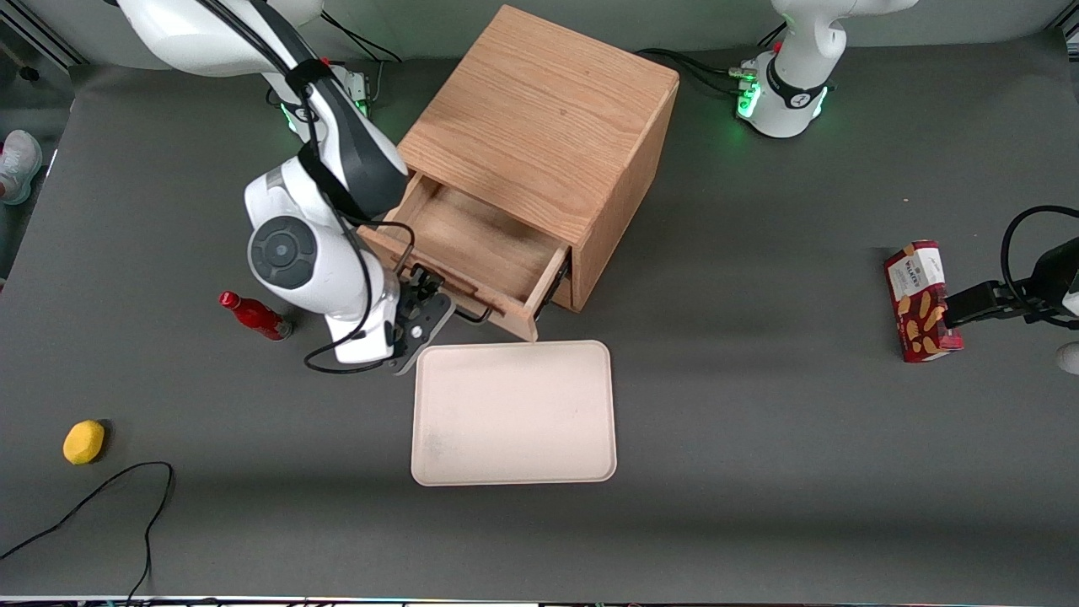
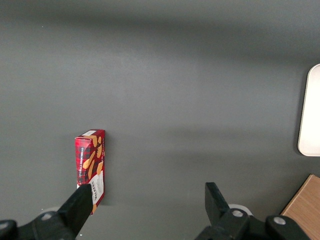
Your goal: Open upper drawer
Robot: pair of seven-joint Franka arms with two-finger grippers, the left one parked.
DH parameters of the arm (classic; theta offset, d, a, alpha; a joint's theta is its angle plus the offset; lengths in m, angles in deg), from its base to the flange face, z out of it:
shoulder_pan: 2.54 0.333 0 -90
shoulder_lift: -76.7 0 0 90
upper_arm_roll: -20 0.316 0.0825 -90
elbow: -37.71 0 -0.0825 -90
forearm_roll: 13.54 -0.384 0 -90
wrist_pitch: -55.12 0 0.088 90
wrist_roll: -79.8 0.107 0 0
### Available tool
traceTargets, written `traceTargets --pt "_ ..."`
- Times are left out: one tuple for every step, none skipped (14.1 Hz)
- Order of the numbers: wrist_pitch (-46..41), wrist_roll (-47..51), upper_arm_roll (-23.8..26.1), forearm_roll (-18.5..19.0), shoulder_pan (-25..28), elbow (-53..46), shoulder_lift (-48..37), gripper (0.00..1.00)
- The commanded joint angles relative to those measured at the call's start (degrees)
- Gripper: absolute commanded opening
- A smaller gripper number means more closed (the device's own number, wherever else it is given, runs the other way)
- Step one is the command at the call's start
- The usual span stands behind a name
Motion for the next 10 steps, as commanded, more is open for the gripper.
traceTargets --pt "0.1 -1.5 -1.7 0.1 0.0 -3.0 2.0 1.0" --pt "0.1 -1.6 -1.9 0.3 -0.1 -3.8 2.5 1.0" --pt "0.1 -1.6 -1.9 0.4 -0.6 -4.8 3.2 1.0" --pt "0.1 -1.5 -1.9 0.5 -0.9 -5.8 3.7 1.0" --pt "0.1 -1.5 -1.9 0.5 -0.9 -6.4 4.1 1.0" --pt "0.1 -1.5 -1.9 0.5 -1.0 -6.8 4.3 1.0" --pt "0.1 -1.5 -2.1 0.5 -1.1 -7.0 4.4 1.0" --pt "0.1 -1.8 -3.0 0.6 -1.1 -7.0 4.5 1.0" --pt "0.1 -1.9 -3.3 0.6 -1.2 -7.1 4.5 1.0" --pt "0.1 -2.9 -3.5 0.8 -1.3 -7.2 4.5 1.0"
